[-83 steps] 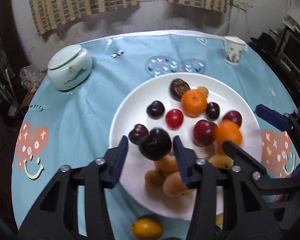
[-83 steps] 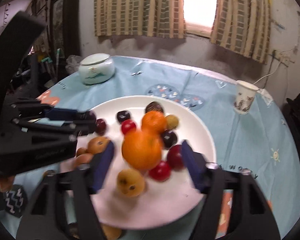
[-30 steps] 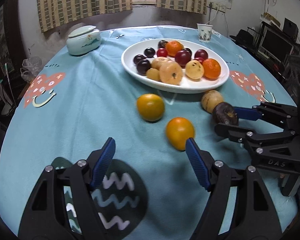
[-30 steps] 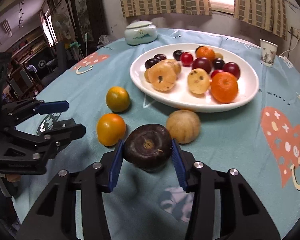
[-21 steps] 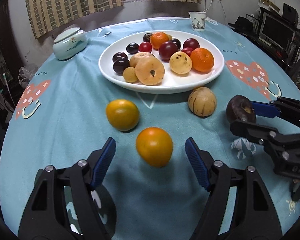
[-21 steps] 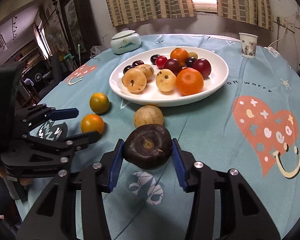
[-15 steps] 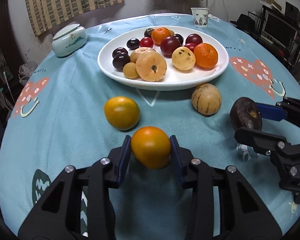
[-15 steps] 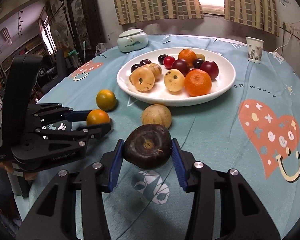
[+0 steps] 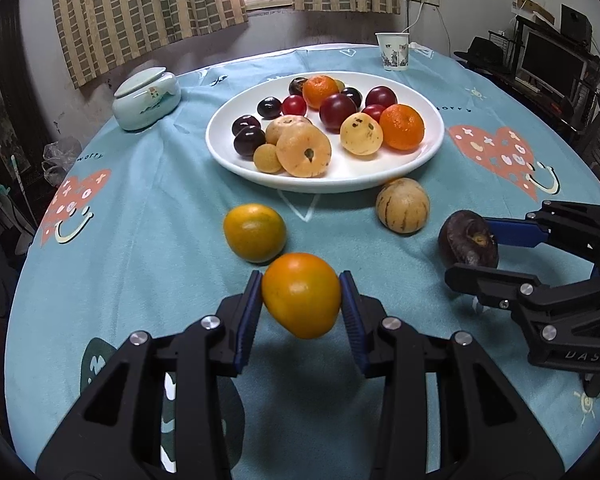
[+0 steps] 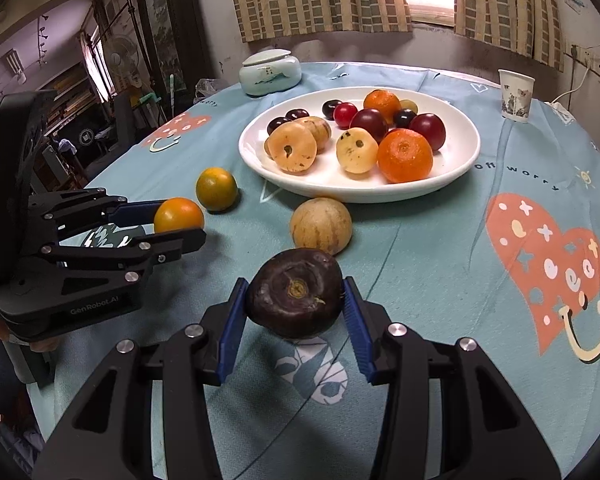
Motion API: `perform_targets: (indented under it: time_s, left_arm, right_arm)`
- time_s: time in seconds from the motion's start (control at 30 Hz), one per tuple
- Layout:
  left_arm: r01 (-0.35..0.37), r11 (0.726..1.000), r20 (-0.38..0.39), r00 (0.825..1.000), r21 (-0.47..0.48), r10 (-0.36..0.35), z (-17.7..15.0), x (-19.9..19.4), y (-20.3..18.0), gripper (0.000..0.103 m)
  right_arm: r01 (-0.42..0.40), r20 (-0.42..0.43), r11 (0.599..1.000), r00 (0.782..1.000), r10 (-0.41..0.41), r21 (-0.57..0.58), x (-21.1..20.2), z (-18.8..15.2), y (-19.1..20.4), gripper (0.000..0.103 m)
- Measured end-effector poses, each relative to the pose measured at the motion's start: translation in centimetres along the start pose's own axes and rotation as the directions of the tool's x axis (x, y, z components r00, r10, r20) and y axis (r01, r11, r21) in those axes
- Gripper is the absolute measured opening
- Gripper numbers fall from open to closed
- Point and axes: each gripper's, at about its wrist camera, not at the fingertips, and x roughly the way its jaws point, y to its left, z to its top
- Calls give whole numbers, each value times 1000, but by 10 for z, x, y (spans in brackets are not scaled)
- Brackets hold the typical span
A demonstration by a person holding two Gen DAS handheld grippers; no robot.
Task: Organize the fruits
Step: 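Hold the dark fruit in the right tool and the yellow-orange fruit in the left tool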
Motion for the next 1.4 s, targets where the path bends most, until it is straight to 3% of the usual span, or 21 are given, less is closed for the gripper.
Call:
perform_targets:
  time_s: [0.43, 1.4]
  left_arm:
    - [50, 997, 26, 998, -55, -48, -8, 0, 18, 39]
    - [48, 998, 13, 999, -44, -47, -10, 5, 15, 39]
  right_arm:
    - [-28, -21, 998, 999, 26, -63, 5, -3, 11, 47]
    - [-56, -30, 995, 998, 53, -84, 5, -5, 17, 48]
